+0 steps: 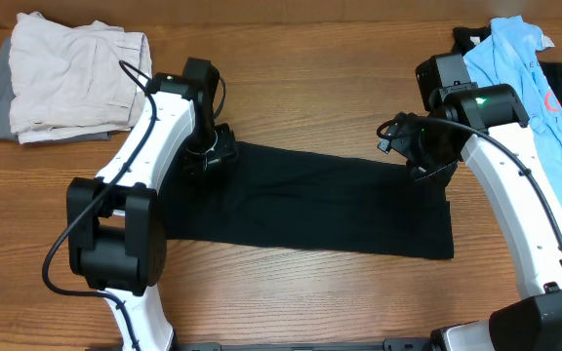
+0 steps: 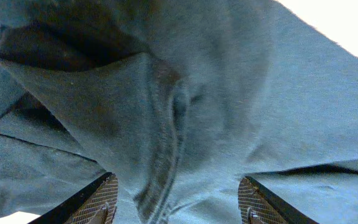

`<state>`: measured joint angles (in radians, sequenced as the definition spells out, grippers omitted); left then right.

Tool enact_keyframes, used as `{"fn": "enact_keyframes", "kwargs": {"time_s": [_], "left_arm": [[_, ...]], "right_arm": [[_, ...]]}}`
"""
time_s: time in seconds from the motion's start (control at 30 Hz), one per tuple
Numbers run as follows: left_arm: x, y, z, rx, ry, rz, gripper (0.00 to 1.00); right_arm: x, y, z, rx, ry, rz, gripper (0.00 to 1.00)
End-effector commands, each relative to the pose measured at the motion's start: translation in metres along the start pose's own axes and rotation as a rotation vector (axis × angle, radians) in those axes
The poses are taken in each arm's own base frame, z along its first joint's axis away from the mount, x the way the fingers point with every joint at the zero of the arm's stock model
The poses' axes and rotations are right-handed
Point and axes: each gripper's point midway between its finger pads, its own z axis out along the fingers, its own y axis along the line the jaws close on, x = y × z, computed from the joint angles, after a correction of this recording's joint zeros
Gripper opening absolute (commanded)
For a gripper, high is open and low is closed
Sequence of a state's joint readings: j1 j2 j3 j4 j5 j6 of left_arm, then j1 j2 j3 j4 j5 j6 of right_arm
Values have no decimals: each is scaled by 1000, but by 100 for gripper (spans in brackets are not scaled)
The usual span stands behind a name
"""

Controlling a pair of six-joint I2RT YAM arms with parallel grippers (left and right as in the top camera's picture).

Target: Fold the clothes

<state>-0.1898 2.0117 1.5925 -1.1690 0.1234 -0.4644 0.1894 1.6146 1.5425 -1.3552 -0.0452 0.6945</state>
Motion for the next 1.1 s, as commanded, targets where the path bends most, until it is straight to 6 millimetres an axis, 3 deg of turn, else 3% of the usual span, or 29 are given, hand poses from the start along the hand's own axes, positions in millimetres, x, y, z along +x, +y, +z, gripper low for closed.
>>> {"fn": "enact_keyframes", "kwargs": {"time_s": [0.0,0.37,0.43,0.53,0.83,1.0,1.07], "left_arm": [[-4,8,8,-49,-8,-17,65],[-9,18,39,-116,28,-39,58],[-9,19,44,-119,34,-39,52],[-11,18,44,-115,25,-39,42],[-14,14,25,-114,23,-37,38],[-12,14,21,-118,32,-36,11],[-11,15,21,-123,37,-36,5]], "right_arm": [[0,0,-5,-12,-11,-14,81],[-1,0,-5,-12,-13,-18,81],[-1,0,-5,-10,-16,-18,81],[-3,-2,-5,2,-27,-18,81],[-5,-3,-5,9,-39,-18,81],[-5,-3,-5,9,-38,-18,81],[-5,-3,-5,10,-37,-18,81]]}}
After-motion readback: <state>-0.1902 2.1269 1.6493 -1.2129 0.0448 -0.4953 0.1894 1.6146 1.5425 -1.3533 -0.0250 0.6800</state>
